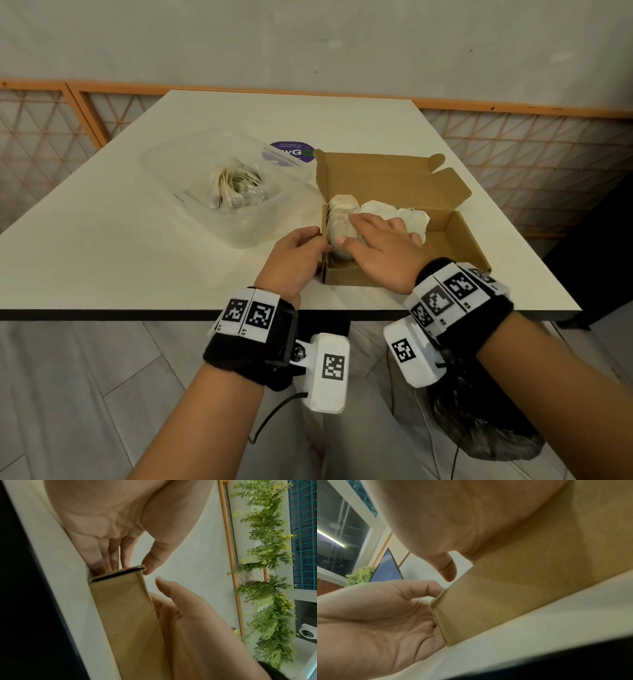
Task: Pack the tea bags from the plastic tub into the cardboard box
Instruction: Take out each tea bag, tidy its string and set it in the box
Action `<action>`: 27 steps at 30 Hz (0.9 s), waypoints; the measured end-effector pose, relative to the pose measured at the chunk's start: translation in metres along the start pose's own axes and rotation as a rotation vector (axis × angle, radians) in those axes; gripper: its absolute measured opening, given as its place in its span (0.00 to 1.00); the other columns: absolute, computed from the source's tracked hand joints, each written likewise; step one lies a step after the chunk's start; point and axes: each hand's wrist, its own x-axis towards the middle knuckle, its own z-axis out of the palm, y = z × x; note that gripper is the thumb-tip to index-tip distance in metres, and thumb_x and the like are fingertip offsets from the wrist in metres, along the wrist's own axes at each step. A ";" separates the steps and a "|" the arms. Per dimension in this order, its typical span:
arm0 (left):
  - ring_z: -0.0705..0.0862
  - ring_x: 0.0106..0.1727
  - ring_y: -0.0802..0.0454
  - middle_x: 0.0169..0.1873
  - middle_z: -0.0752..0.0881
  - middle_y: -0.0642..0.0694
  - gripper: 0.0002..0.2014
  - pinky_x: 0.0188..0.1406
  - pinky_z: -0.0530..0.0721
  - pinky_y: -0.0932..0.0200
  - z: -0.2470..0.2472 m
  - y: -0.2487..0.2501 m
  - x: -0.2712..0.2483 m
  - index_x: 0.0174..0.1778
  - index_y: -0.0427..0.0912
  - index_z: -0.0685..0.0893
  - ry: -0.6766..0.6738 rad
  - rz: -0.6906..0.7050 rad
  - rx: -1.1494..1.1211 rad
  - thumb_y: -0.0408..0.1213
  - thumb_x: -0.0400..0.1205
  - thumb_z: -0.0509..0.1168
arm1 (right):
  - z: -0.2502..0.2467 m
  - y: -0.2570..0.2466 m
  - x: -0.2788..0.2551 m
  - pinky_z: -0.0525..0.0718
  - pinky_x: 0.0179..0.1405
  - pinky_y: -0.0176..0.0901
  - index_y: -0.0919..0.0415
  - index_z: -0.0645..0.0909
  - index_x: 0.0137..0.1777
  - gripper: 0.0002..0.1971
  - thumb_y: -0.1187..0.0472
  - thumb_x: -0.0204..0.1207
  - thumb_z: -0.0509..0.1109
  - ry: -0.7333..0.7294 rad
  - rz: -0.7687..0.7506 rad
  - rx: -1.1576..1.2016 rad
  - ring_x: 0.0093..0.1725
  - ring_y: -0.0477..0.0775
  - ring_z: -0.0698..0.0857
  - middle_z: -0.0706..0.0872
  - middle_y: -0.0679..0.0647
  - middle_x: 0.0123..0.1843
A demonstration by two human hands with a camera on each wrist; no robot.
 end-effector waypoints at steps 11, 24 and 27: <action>0.83 0.46 0.54 0.48 0.85 0.46 0.11 0.51 0.82 0.58 -0.016 0.049 -0.019 0.58 0.43 0.81 0.013 0.214 0.213 0.31 0.81 0.64 | -0.035 -0.023 0.003 0.79 0.50 0.34 0.52 0.76 0.66 0.15 0.62 0.80 0.60 0.357 -0.183 0.410 0.44 0.43 0.79 0.82 0.47 0.58; 0.82 0.55 0.49 0.54 0.84 0.48 0.09 0.58 0.80 0.55 -0.119 0.101 0.019 0.55 0.43 0.85 0.384 0.363 0.672 0.33 0.81 0.64 | -0.028 -0.083 0.032 0.71 0.60 0.37 0.51 0.79 0.68 0.16 0.54 0.82 0.60 -0.039 -0.481 -0.061 0.65 0.51 0.78 0.81 0.50 0.68; 0.83 0.59 0.45 0.60 0.84 0.44 0.10 0.64 0.81 0.48 -0.121 0.099 0.021 0.57 0.42 0.83 0.384 0.374 0.708 0.34 0.80 0.66 | -0.046 -0.079 0.032 0.72 0.53 0.36 0.53 0.85 0.59 0.13 0.53 0.81 0.62 -0.006 -0.438 -0.109 0.59 0.49 0.81 0.84 0.47 0.61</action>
